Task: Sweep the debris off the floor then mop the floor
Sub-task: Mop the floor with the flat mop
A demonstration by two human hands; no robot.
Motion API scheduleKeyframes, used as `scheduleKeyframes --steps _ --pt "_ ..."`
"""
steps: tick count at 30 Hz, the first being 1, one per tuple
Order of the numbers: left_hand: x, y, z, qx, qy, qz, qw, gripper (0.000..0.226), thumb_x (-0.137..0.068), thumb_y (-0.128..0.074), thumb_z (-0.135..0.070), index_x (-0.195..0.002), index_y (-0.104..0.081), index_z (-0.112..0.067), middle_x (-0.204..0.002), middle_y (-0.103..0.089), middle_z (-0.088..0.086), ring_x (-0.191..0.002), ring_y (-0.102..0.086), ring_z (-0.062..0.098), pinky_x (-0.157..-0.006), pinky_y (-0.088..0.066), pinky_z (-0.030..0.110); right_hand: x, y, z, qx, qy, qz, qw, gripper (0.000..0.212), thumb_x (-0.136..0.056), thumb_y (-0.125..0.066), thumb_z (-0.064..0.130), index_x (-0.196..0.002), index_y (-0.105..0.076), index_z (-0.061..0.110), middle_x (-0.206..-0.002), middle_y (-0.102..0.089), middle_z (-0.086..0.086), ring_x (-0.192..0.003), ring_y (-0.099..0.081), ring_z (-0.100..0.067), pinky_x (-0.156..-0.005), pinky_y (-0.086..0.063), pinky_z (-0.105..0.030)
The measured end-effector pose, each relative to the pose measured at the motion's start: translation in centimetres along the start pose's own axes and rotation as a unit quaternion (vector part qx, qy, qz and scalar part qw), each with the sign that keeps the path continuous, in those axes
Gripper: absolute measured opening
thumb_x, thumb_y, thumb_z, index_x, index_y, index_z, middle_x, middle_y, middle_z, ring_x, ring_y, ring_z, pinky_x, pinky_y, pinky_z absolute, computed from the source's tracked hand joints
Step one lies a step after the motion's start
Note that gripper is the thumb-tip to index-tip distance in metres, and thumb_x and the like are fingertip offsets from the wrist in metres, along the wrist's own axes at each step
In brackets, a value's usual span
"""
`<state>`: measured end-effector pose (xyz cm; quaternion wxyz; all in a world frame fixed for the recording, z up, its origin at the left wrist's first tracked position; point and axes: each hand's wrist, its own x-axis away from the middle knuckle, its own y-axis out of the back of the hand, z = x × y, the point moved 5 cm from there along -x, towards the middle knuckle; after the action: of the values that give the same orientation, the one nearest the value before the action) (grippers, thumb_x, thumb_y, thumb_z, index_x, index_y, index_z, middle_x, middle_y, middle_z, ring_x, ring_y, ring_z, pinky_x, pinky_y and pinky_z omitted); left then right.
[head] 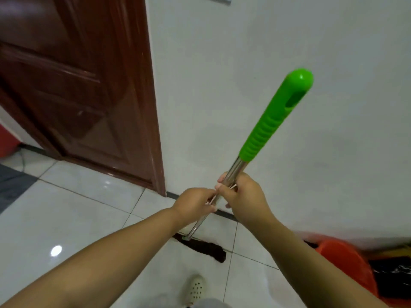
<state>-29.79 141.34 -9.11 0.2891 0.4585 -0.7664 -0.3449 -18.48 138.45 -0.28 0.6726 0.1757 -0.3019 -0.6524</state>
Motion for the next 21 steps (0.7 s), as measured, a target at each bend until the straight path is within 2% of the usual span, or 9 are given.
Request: scheduleKeyframes --steps 2,5,8,12,14,18,21 --pt "-1.7 1.5 0.3 0.005 -0.003 0.0 1.0 0.022 -0.086 -0.063 -0.031 -0.102 -0.064 -0.015 -0.097 -0.069 0.001 -0.087 -0.062 0.017 -0.07 -0.044 0.025 -2.2 0.7 1.5 -0.002 0.017 -0.008 1.0 0.006 -0.088 -0.061 0.032 -0.093 -0.058 0.03 -0.097 -0.064 0.002 -0.086 -0.064 -0.016 -0.078 -0.057 -0.041" --pt "-3.9 3.6 1.0 0.029 -0.006 0.002 1.0 0.022 -0.087 -0.063 -0.03 -0.104 -0.064 -0.016 -0.098 -0.069 0.0 -0.088 -0.063 0.017 -0.078 -0.052 0.03 -4.8 1.0 3.7 -0.007 0.033 -0.011 0.999 0.004 -0.091 -0.06 0.029 -0.094 -0.057 0.027 -0.097 -0.062 -0.002 -0.081 -0.066 -0.017 -0.076 -0.058 -0.04" --pt "-6.4 5.0 2.6 0.037 -0.009 0.001 0.999 0.022 -0.088 -0.063 -0.029 -0.107 -0.064 -0.018 -0.1 -0.069 -0.001 -0.087 -0.061 0.013 -0.077 -0.047 0.024 -7.6 0.4 5.4 0.008 0.042 -0.019 0.999 0.003 -0.092 -0.058 0.029 -0.093 -0.055 0.027 -0.099 -0.062 -0.003 -0.085 -0.065 -0.019 -0.076 -0.058 -0.039" --pt "-9.5 6.0 4.9 0.021 -0.03 0.034 0.999 0.02 -0.091 -0.059 -0.028 -0.105 -0.064 -0.015 -0.098 -0.07 0.002 -0.088 -0.065 0.016 -0.081 -0.049 0.026 -11.4 -1.4 5.8 0.019 0.001 -0.03 0.999 0.019 -0.091 -0.058 0.028 -0.076 -0.049 0.036 -0.098 -0.061 -0.007 -0.085 -0.065 -0.021 -0.077 -0.058 -0.042" --pt "-10.7 5.8 6.2 0.027 -0.022 0.066 0.997 0.021 -0.093 -0.055 -0.031 -0.102 -0.062 -0.014 -0.097 -0.069 0.004 -0.087 -0.064 0.018 -0.08 -0.049 0.028 -13.2 -2.6 5.2 0.018 -0.034 -0.038 0.999 0.02 -0.09 -0.059 0.027 -0.075 -0.049 0.037 -0.097 -0.061 -0.009 -0.087 -0.064 -0.024 -0.078 -0.057 -0.044" --pt "-12.9 5.6 7.9 0.105 0.011 0.07 0.992 0.026 -0.096 -0.047 -0.033 -0.105 -0.063 -0.014 -0.098 -0.068 0.003 -0.092 -0.064 0.02 -0.083 -0.05 0.033 -16.4 -4.2 3.7 -0.007 -0.08 -0.08 0.994 0.003 -0.09 -0.058 0.027 -0.09 -0.056 0.025 -0.098 -0.061 -0.013 -0.086 -0.065 -0.026 -0.076 -0.057 -0.045" --pt "-14.7 6.1 8.3 0.127 0.021 0.062 0.99 0.036 -0.096 -0.044 -0.042 -0.11 -0.061 -0.013 -0.102 -0.066 0.001 -0.093 -0.063 0.018 -0.083 -0.049 0.031 -18.8 -4.3 4.2 -0.005 -0.082 -0.117 0.99 0.009 -0.092 -0.057 0.027 -0.095 -0.058 0.018 -0.098 -0.06 -0.013 -0.088 -0.063 -0.025 -0.08 -0.055 -0.043"
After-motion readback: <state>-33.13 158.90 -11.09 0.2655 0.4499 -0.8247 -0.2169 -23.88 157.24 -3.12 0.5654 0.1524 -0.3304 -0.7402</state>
